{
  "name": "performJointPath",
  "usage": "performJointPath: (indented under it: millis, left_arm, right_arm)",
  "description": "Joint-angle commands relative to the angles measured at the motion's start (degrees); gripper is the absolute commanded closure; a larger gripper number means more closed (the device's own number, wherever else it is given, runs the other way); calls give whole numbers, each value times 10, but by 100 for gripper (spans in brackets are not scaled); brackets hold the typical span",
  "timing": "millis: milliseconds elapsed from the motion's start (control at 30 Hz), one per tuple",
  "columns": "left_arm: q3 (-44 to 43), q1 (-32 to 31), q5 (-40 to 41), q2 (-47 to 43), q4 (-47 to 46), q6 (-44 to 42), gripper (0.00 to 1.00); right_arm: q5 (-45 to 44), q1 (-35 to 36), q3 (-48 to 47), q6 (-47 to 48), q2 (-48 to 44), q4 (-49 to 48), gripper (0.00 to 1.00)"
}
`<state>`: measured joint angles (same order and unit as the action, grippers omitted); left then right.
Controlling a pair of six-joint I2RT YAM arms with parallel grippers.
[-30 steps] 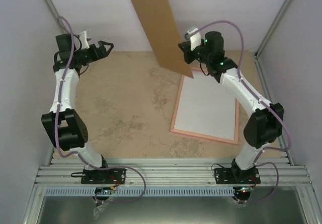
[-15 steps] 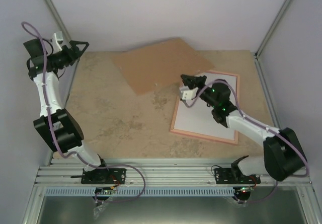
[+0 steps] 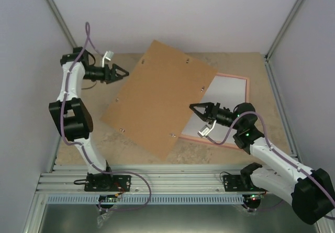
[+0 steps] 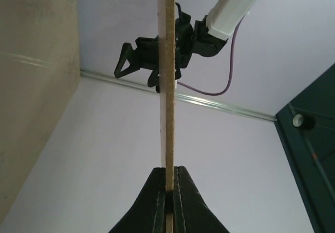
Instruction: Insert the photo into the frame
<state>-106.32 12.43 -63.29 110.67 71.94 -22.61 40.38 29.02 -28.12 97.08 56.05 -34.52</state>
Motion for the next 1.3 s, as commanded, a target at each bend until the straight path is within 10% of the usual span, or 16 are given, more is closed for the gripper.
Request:
performJointPath:
  millis: [0, 467, 767, 900, 1100, 1267]
  left_arm:
    - [67, 1, -78, -49, 74, -71, 7]
    - [183, -76, -121, -72, 74, -118, 21]
    - [184, -81, -177, -62, 74, -131, 87]
    - [187, -81, -210, -45, 71, -134, 100]
    - [149, -81, -270, 3, 66, -133, 100]
    - [95, -93, -264, 57, 64, -130, 100]
  right_arm:
    - [13, -3, 19, 54, -38, 8, 100]
    - [-9, -3, 56, 35, -66, 7, 100]
    - [-48, -13, 73, 18, -77, 35, 99]
    - [-69, -25, 91, 10, -79, 28, 78]
    - [-126, -65, 109, -9, -118, 111, 6]
    - [-176, -78, 100, -28, -213, 314, 2]
